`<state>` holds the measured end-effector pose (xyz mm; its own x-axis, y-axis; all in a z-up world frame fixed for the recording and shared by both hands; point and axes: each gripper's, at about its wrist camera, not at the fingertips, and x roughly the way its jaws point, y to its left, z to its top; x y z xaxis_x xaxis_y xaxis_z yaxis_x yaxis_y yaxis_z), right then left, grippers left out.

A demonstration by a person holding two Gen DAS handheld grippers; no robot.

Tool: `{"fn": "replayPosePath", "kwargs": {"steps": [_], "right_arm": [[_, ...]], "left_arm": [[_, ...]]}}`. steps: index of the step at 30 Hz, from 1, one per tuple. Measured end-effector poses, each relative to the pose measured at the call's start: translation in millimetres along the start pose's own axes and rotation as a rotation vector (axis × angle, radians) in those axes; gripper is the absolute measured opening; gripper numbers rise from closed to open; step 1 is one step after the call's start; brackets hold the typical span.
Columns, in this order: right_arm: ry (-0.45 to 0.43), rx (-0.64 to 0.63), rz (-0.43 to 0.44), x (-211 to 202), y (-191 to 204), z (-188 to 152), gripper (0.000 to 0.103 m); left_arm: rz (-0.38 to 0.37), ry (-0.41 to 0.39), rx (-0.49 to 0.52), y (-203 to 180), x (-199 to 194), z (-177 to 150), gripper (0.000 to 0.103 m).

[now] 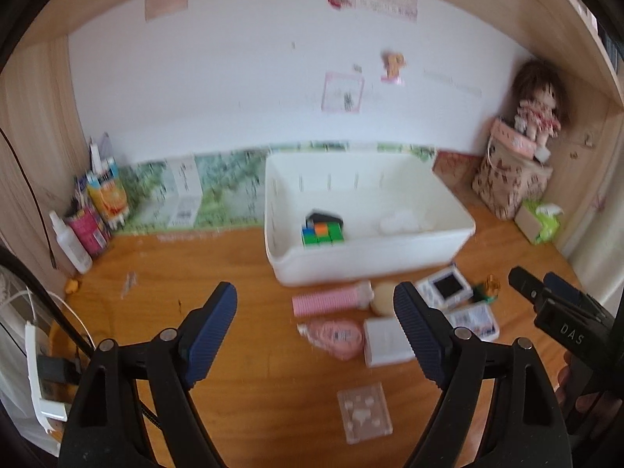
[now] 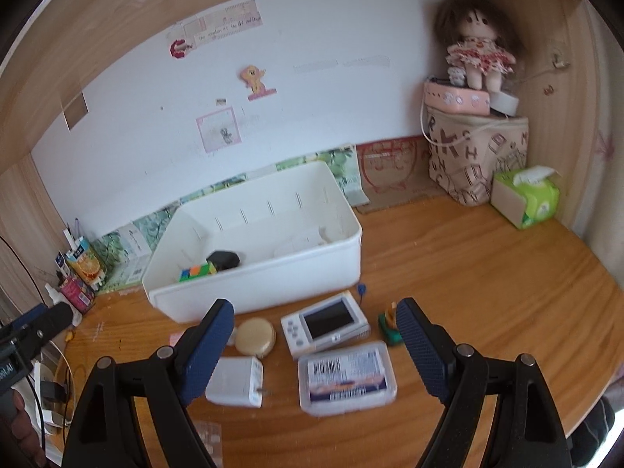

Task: Organize rigid objects
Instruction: 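Move both tools back toward the clear plastic boxes on the desk, then grasp the clear square box with the left tool while the right tool grasps the barcode box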

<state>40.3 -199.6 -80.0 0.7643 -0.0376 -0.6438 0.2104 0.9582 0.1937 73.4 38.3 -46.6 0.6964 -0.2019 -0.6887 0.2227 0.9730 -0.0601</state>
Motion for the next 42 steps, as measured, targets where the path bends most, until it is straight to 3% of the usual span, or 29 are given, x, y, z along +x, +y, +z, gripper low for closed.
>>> {"fn": "replayPosePath", "kwargs": {"steps": [8, 15, 23, 31, 35, 37, 42], "right_arm": [[0.088, 0.01, -0.057, 2.6, 1.9, -30.1, 0.086], [0.176, 0.002, -0.101, 14.0, 3.1, -46.9, 0.086], [0.278, -0.033, -0.15, 36.8, -1.9, -57.1, 0.086], [0.357, -0.057, -0.134, 58.6, -12.7, -55.4, 0.089], [0.394, -0.09, -0.11, 70.2, -13.4, -52.7, 0.092], [0.405, -0.105, -0.1, 75.3, -12.9, -50.2, 0.103], [0.43, -0.153, -0.066, 87.8, -9.2, -45.4, 0.103]], "left_arm": [[-0.054, 0.162, 0.005, 1.1, 23.2, -28.9, 0.085], [-0.089, 0.416, -0.071, 3.0, 60.6, -58.7, 0.085], [-0.147, 0.613, -0.143, -2.8, 88.7, -80.7, 0.085], [-0.143, 0.725, -0.181, -17.0, 104.2, -91.4, 0.09], [-0.105, 0.761, -0.218, -17.0, 111.7, -92.9, 0.091], [-0.086, 0.781, -0.239, -17.4, 114.9, -94.6, 0.091], [-0.047, 0.806, -0.279, -18.1, 116.6, -99.0, 0.091]]}}
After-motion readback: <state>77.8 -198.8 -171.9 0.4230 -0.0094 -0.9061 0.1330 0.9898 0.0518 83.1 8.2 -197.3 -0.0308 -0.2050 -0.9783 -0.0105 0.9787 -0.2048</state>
